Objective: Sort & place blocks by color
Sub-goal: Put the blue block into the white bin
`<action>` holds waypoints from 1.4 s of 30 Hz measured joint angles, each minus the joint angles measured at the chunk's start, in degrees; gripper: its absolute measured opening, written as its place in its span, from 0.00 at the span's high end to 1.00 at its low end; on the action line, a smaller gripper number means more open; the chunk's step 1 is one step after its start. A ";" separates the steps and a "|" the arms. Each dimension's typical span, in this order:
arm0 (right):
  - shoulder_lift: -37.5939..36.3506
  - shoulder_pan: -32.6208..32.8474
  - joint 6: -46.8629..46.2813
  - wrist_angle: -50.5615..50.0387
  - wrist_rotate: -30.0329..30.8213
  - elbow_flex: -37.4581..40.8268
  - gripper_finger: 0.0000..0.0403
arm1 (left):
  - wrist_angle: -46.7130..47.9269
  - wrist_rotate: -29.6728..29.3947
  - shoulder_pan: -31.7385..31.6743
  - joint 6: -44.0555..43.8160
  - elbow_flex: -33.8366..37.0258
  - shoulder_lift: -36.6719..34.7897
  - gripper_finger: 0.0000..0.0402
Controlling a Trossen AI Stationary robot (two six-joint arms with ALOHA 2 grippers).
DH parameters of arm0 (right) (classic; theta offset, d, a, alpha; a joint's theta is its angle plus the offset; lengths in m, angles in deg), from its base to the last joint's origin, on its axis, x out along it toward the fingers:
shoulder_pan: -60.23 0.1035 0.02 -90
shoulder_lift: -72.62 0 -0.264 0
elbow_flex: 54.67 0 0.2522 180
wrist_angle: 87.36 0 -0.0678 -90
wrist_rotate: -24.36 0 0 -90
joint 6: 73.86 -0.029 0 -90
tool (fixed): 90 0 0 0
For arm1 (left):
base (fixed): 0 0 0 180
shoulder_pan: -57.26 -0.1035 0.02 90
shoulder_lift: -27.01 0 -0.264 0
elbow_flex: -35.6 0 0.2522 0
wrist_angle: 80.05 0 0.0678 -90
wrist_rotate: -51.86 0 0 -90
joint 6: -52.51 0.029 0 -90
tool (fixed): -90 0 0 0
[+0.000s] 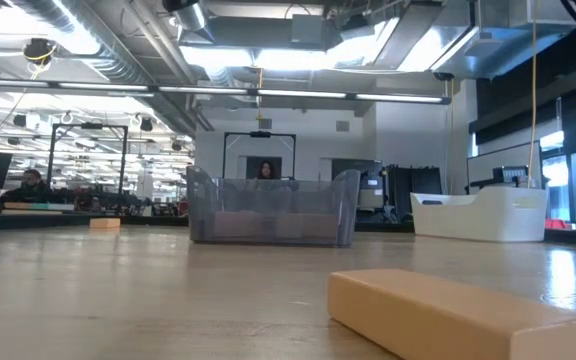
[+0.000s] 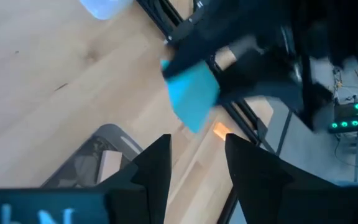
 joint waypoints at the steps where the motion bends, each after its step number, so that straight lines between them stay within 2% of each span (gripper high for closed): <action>1: 0.00 0.19 -0.04 0.05 0.02 0.00 0.62 | 0.05 0.41 -0.81 0.72 0.17 -0.31 0.69; 5: -0.02 0.69 -0.09 0.32 0.05 0.00 0.62 | -2.90 4.15 -3.09 2.07 -0.02 -1.00 0.69; 12: -0.02 1.04 -0.06 3.58 0.00 0.00 0.62 | -3.06 7.20 -4.38 4.05 0.15 -0.83 0.69; 19: -0.02 1.02 0.25 3.80 0.02 0.00 0.62 | -5.30 7.54 -4.33 4.26 0.15 -0.81 0.69; 24: -0.02 1.02 0.40 4.33 0.02 0.00 0.62 | -5.99 10.43 -4.30 4.26 0.15 -0.81 0.69; 42: 0.00 1.02 0.43 6.53 -2.13 0.00 0.62 | -10.99 11.85 -4.31 4.32 0.13 -0.81 0.69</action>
